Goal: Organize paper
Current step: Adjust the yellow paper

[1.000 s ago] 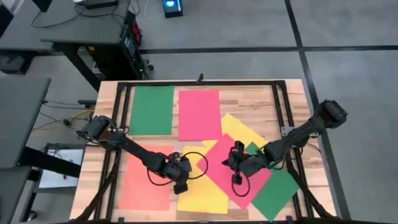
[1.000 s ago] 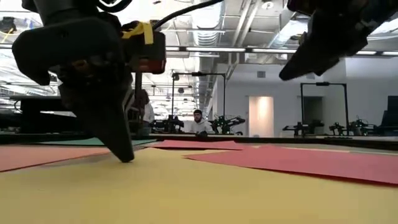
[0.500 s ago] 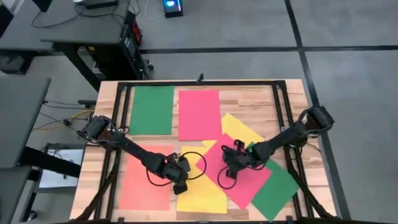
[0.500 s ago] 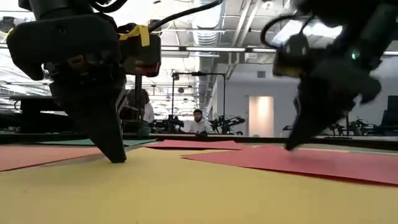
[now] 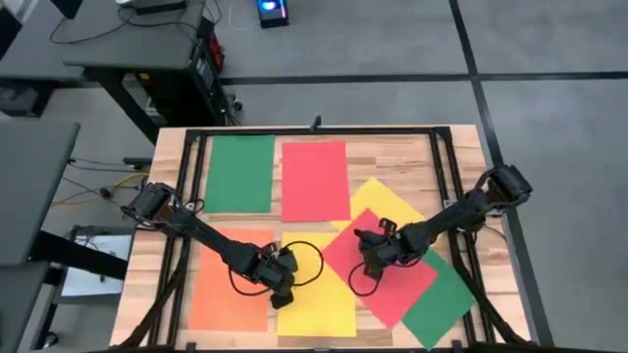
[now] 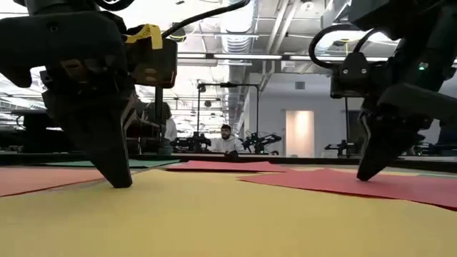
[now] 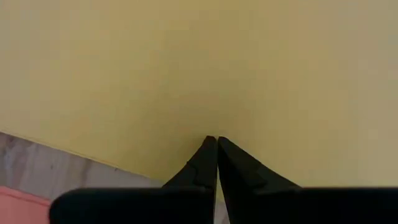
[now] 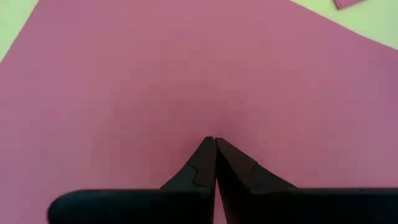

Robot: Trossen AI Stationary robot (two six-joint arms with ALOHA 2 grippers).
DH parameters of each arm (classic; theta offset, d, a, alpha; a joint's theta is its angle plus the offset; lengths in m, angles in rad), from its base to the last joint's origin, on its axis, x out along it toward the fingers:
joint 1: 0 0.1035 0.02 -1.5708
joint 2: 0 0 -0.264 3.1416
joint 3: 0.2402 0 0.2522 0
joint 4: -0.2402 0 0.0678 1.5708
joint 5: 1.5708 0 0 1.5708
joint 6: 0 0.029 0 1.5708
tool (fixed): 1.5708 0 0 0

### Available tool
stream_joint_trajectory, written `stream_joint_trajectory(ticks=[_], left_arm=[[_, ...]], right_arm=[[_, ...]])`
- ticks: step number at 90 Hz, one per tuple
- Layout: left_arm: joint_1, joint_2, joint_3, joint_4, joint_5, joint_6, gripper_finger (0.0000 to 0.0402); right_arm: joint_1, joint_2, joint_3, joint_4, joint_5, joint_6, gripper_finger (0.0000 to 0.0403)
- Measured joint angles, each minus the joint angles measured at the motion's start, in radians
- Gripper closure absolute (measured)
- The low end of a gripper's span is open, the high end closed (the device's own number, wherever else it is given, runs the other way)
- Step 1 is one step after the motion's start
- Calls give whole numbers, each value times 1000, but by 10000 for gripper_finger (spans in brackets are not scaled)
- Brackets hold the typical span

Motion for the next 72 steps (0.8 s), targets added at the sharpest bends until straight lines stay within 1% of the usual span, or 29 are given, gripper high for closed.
stream_joint_trajectory(ticks=[9, 20, 30, 40, 51, 59, 72], left_arm=[[0, 1, 8, -5, 0, 12, 402], [0, 5, 37, -22, -1, 65, 402], [0, 7, 74, -66, -4, 95, 402], [-12, 7, 114, -114, -3, 93, 402], [-53, 7, 164, -177, 13, 92, 402], [-93, 6, 209, -210, 18, 67, 402], [-157, 5, 240, -193, 12, 3, 402]], right_arm=[[3, -28, 13, -3, -2, -1, 403], [19, -74, 47, 22, 13, -17, 403], [42, -94, 67, 31, 14, -19, 403], [78, -93, 73, 90, 19, -20, 403], [130, -87, 73, 137, 3, -17, 403], [181, -87, 73, 172, -1, 17, 403], [250, -57, 75, 262, -8, 84, 403]])
